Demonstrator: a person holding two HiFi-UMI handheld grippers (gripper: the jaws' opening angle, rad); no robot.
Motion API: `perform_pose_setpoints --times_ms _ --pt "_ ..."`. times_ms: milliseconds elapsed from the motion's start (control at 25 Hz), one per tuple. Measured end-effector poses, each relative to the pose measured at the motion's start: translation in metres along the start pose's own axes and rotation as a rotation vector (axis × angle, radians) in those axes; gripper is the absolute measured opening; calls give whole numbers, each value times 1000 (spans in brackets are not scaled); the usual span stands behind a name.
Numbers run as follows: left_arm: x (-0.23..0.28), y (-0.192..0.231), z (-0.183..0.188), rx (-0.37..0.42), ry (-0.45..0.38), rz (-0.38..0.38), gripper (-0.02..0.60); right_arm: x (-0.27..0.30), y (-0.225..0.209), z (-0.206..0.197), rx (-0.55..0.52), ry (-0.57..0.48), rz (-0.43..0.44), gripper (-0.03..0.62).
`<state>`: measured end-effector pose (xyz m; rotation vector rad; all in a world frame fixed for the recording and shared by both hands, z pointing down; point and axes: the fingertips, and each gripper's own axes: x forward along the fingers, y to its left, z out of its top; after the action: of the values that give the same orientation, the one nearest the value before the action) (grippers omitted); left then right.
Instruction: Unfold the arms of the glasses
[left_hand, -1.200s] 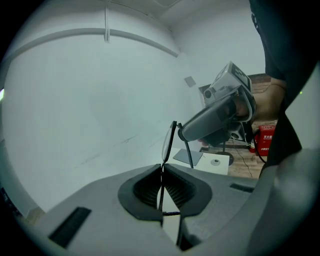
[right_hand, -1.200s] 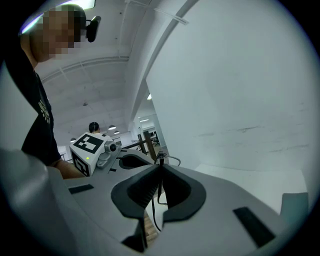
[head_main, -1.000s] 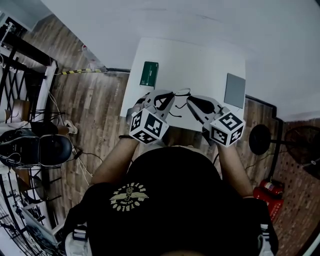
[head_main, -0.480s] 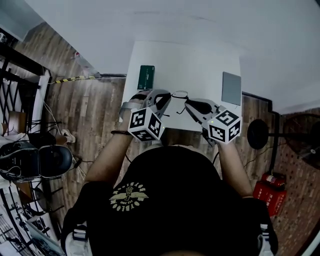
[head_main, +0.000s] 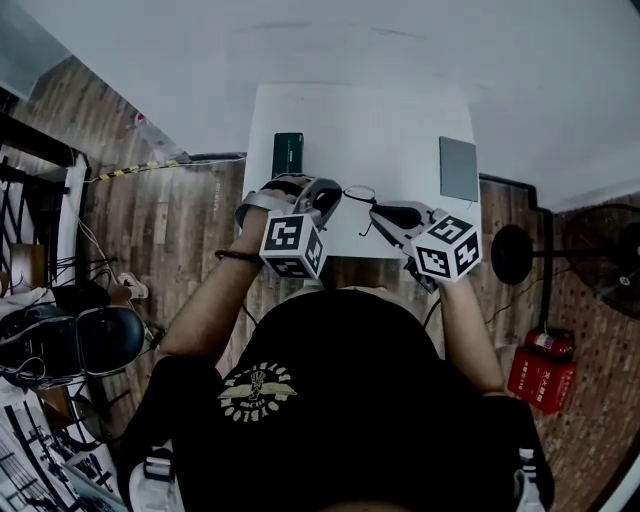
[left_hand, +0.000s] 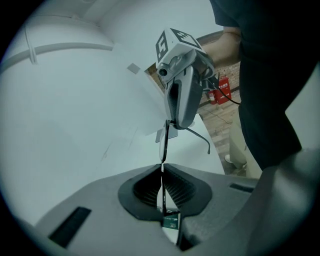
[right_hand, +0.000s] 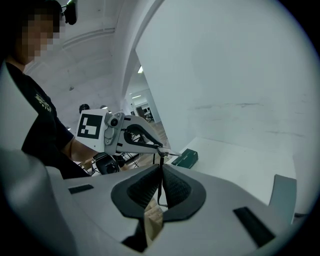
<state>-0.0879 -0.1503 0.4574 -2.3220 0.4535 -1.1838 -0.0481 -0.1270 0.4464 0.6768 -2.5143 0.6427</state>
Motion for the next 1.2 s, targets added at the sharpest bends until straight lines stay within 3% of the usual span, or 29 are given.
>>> perform_pose_setpoints --times_ms 320,520,600,720,880,1200 --pt "13 -7 -5 18 8 -48 20 8 -7 -17 -9 109 -23 20" --pt "21 -4 -4 -73 -3 5 20 0 -16 -11 -20 38 -73 31" --pt "22 -2 -4 -119 -5 42 20 -6 -21 -6 -29 -12 -101 84" --pt "22 2 -2 -227 -27 101 20 -21 -26 6 -35 -111 -133 126" --pt "22 7 3 -401 -64 180 20 -44 -32 18 -29 -240 -136 127" --pt "7 16 22 -748 -206 334 20 -93 -36 41 -121 -428 -135 66"
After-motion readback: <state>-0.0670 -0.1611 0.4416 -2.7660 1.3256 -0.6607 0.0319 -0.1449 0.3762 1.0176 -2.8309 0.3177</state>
